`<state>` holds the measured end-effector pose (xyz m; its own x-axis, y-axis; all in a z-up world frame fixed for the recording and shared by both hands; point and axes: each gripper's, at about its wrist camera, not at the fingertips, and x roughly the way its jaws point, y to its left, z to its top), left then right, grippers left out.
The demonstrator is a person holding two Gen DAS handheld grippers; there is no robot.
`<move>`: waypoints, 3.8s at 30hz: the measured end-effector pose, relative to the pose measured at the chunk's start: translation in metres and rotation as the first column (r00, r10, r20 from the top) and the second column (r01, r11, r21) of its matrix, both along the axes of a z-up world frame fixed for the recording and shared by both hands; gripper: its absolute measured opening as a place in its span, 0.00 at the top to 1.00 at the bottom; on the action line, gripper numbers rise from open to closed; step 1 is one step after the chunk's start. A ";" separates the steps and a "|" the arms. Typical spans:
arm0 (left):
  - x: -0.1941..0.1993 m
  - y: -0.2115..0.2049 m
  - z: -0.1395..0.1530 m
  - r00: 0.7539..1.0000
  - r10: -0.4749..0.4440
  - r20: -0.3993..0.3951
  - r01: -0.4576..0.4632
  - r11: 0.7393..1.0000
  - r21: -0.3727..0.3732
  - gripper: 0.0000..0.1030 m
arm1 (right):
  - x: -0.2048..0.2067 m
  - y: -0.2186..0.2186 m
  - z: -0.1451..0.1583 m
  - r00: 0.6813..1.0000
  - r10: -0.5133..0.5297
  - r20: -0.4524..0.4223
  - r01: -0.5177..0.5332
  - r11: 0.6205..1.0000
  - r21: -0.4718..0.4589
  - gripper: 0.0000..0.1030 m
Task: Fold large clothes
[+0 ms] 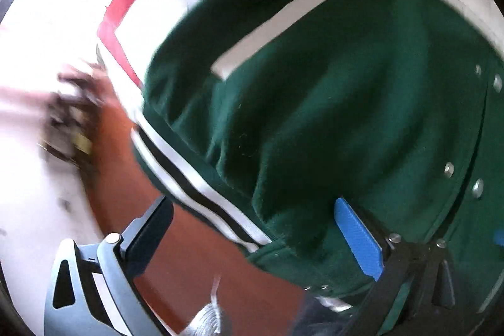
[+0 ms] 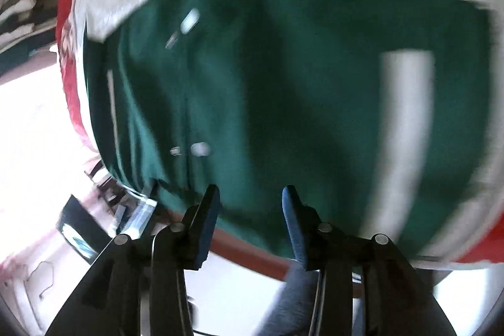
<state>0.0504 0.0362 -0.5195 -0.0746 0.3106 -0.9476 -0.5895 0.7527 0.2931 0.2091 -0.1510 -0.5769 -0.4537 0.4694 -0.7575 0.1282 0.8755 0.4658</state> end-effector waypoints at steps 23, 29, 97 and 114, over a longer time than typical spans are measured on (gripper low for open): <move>-0.006 -0.005 -0.003 0.998 -0.052 0.024 0.052 0.999 -0.012 0.00 | -0.044 0.110 -0.028 0.998 0.031 0.060 -0.019 0.980 -0.200 0.89; -0.003 -0.011 0.022 0.994 -0.098 0.042 0.097 0.995 0.024 0.00 | -0.040 0.102 -0.012 0.998 0.056 0.010 -0.055 0.996 -0.075 0.66; 0.102 -0.326 0.002 0.833 -0.459 -0.310 0.547 0.768 0.333 0.82 | 0.192 -0.187 -0.089 0.956 -0.284 0.067 0.211 0.831 0.514 0.22; 0.091 -0.275 0.067 0.854 -0.499 -0.147 0.520 0.822 0.231 0.85 | 0.206 -0.157 0.022 0.942 -0.270 0.202 0.169 0.896 0.411 0.85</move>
<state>0.1413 -0.2385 -0.4527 0.0928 0.5521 -0.8286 -0.1105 0.8328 0.5425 0.4153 -0.3084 -0.5548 -0.1271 0.8100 -0.5724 0.1324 0.5858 0.7996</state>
